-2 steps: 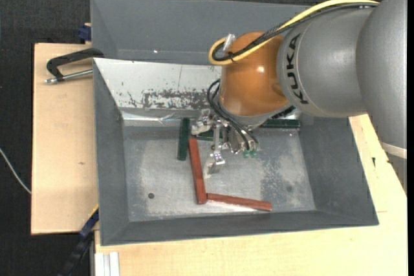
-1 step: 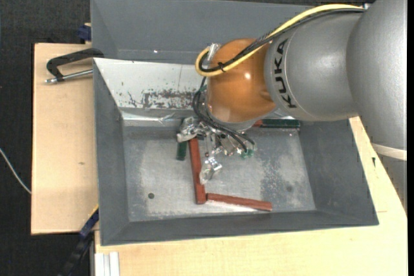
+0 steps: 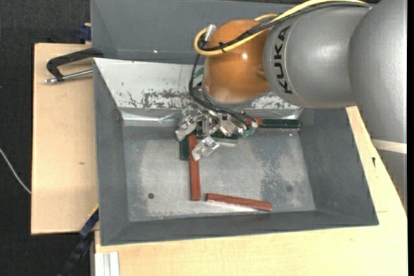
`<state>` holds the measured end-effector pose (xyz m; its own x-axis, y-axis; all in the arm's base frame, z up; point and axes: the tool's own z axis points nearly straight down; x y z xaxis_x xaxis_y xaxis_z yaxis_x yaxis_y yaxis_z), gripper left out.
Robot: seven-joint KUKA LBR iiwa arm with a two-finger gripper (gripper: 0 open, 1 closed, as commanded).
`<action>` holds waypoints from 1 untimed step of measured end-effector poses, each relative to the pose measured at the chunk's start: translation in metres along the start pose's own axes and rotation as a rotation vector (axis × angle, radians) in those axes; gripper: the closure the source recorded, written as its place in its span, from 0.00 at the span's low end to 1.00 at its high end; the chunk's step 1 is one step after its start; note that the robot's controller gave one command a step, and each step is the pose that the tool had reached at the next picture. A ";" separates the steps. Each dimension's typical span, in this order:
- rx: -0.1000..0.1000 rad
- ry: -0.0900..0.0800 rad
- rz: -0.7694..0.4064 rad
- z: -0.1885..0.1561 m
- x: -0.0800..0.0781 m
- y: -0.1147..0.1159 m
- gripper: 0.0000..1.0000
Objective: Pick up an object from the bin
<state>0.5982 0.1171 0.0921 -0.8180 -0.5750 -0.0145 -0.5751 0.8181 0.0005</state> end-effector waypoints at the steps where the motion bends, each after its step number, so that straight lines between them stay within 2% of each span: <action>1: 0.000 -0.002 0.000 0.000 0.000 0.000 1.00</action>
Offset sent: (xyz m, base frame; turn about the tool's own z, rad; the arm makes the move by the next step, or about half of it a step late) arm -0.0209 0.0191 0.1718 -0.2968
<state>0.5985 0.1171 0.0922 -0.8180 -0.5750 -0.0161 -0.5751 0.8181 0.0000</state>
